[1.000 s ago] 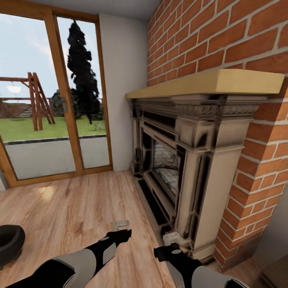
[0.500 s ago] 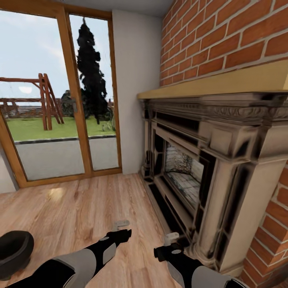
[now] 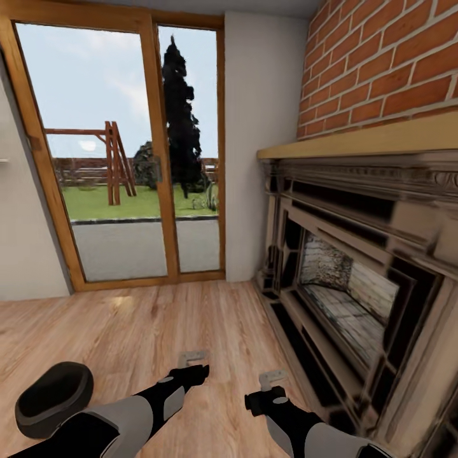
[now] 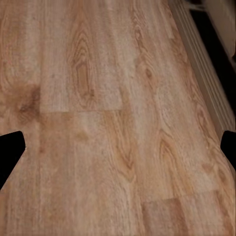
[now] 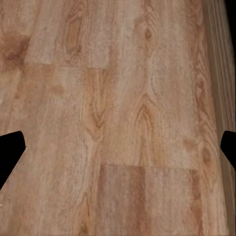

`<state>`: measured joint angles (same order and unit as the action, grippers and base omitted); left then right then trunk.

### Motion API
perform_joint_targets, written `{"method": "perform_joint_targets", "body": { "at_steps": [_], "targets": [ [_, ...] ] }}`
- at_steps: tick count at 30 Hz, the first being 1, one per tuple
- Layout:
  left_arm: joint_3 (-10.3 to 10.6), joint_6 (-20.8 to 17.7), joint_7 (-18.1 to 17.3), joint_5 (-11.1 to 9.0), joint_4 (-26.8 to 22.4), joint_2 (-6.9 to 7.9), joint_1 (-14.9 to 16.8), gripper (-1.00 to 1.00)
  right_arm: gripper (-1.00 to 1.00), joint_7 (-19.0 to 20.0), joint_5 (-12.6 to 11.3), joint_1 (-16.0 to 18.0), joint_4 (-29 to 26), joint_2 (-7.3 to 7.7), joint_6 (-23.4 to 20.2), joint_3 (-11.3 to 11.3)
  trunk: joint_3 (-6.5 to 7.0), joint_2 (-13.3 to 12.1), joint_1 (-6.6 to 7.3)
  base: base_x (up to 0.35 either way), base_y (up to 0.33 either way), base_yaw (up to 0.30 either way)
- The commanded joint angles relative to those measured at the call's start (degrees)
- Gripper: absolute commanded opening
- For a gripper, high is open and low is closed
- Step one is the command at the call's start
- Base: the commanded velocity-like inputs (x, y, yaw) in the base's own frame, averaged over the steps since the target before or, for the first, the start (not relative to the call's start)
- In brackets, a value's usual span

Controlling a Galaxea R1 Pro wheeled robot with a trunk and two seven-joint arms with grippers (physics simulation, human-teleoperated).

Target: Place each of the two pumpkins and all three candles from the living room inside a cabinet in the living room (use any cabinet), then make sure every cabinet is closed, and position the cauldron so it is next to a table in the living room.

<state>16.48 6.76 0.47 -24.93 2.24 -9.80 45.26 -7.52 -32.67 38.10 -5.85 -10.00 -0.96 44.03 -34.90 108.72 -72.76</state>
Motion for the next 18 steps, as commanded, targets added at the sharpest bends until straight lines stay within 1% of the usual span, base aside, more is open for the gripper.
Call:
{"method": "perform_joint_targets", "body": {
  "at_steps": [1,5,11,18],
  "targets": [
    [0.5,0.4,0.1,-0.4,0.2,-0.05,0.1,1.00,1.00,-0.3,-0.4,0.0,0.0,0.00,-0.1,0.4,-0.06,0.0,-0.02,0.256,0.232,0.273],
    [0.5,0.4,0.1,-0.4,0.2,-0.05,0.1,1.00,1.00,-0.3,-0.4,0.0,0.0,0.00,-0.2,0.5,-0.06,0.0,-0.02,0.268,0.179,0.274],
    [0.5,0.4,0.0,-0.4,0.2,-0.05,0.1,1.00,1.00,-0.3,-0.4,0.0,0.0,0.00,-0.1,0.5,-0.05,0.0,-0.02,0.303,0.038,0.250],
    [0.5,0.4,0.0,-0.4,0.2,-0.05,0.1,1.00,1.00,-0.3,-0.4,0.0,0.0,0.00,-0.1,0.4,-0.05,0.0,-0.02,0.332,0.003,0.041]
  ]
}}
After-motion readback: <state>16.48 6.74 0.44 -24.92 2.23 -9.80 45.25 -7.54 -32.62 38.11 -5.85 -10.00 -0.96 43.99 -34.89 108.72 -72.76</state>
